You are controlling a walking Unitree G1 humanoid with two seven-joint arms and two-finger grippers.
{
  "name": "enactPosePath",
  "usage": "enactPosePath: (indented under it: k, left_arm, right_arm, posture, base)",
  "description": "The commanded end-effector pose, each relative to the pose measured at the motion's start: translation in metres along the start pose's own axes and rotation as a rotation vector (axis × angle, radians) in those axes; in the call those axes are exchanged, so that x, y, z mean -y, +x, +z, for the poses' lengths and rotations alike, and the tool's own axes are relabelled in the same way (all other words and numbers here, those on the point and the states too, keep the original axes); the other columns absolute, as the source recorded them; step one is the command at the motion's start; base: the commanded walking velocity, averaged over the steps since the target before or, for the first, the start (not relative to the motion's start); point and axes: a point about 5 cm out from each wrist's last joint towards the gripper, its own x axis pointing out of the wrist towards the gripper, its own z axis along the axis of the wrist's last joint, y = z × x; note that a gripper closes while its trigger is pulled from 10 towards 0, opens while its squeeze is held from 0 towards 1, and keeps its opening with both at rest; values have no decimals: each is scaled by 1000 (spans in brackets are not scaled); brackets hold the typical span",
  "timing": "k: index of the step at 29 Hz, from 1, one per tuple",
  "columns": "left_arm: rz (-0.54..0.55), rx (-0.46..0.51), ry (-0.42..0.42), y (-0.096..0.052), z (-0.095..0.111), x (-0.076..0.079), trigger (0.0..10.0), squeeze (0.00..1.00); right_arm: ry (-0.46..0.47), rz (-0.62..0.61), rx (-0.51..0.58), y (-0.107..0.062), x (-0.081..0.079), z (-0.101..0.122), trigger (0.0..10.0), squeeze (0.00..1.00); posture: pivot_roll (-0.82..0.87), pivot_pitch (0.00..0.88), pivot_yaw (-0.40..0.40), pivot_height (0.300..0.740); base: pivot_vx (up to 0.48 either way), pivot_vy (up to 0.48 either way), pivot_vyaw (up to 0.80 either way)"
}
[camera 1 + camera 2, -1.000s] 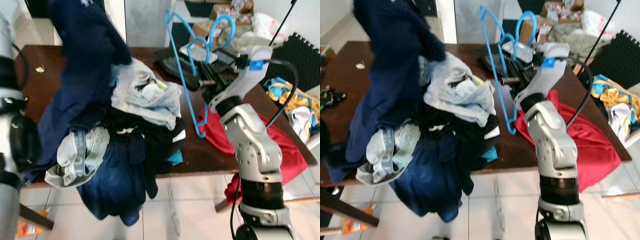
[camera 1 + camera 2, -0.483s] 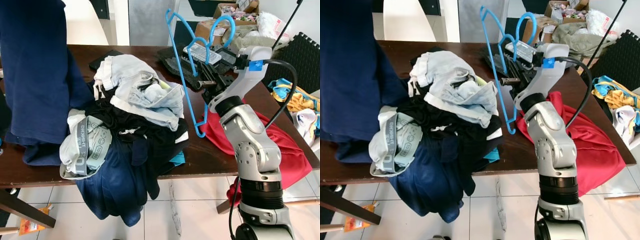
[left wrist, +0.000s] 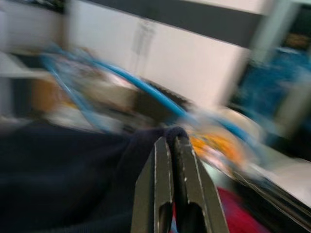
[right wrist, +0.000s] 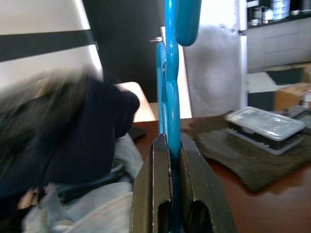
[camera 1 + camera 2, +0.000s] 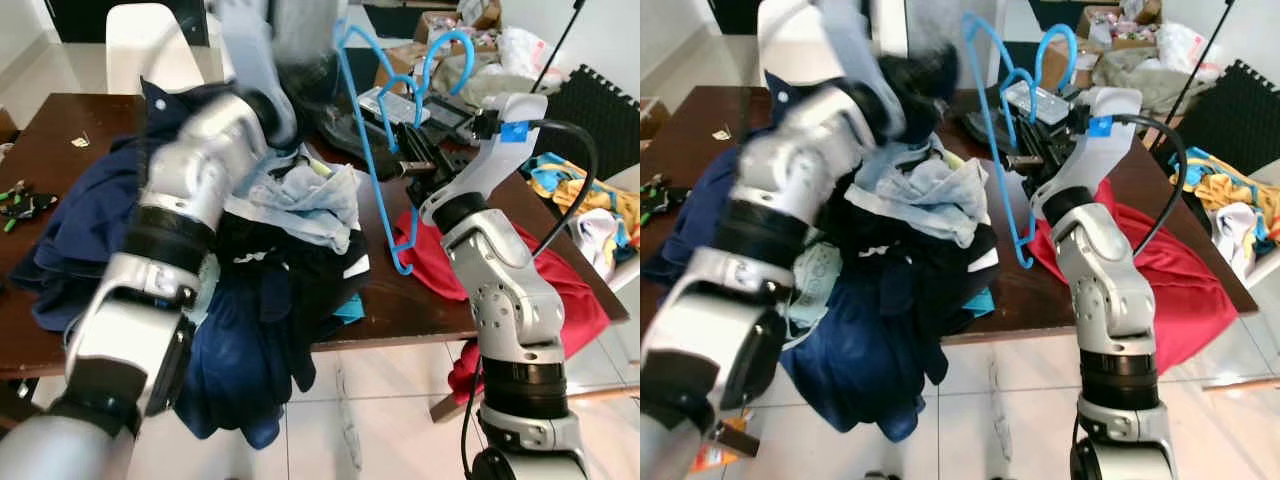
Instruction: Hang hanger
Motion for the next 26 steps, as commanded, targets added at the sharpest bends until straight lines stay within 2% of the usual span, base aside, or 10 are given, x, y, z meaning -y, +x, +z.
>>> enactPosePath:
  k: [1,8,9,11,12,13,19,23,25,26]
  left_arm:
    - [-108,-14,-17,7,-1,23,0,0]
    - [-262,-200,-37,-19,-42,54,0,0]
    - [-260,-230,-36,-25,-48,54,10000,0]
    - [-255,-250,-39,-29,-51,55,10000,0]
    - [-249,-259,-40,-32,-53,56,10000,576]
    - [-219,-263,-29,-37,-51,52,10000,1000]
    - [-114,-228,199,-57,-7,20,10000,1000]
    - [-100,-224,249,-62,4,16,10000,1000]
    - [-65,-309,520,-87,31,1,10000,1000]
    - [11,-507,754,-119,45,-16,10000,1000]
  right_arm:
    - [0,4,2,-1,-1,1,10000,0]
    - [-2,-3,-3,-3,0,1,10000,0]
    - [-3,-4,-5,-4,0,1,10000,0]
    - [-4,-5,-6,-4,1,1,10000,0]
    - [-4,-5,-7,-4,1,1,10000,0]
    - [-5,-5,-8,-4,1,1,10000,0]
    - [-3,4,-15,-3,-1,0,10000,0]
    - [-2,5,-16,-3,-1,0,10000,0]
    - [-2,8,-19,-4,-2,0,10000,0]
    - [-4,10,-23,-5,-2,-1,10000,0]
  posture:
    - [88,167,-12,740]
    - [78,180,-12,740]
    - [77,181,-14,740]
    - [78,182,-15,740]
    - [78,182,-15,740]
    - [78,184,-17,740]
    - [82,185,-21,740]
    - [82,185,-21,740]
    - [82,184,-18,740]
    - [106,184,-13,740]
  base:
    - [0,0,0]
    - [0,0,0]
    - [0,0,0]
    - [0,0,0]
    - [0,0,0]
    - [0,0,0]
    - [0,0,0]
    - [0,0,0]
    - [0,0,0]
    - [0,0,0]
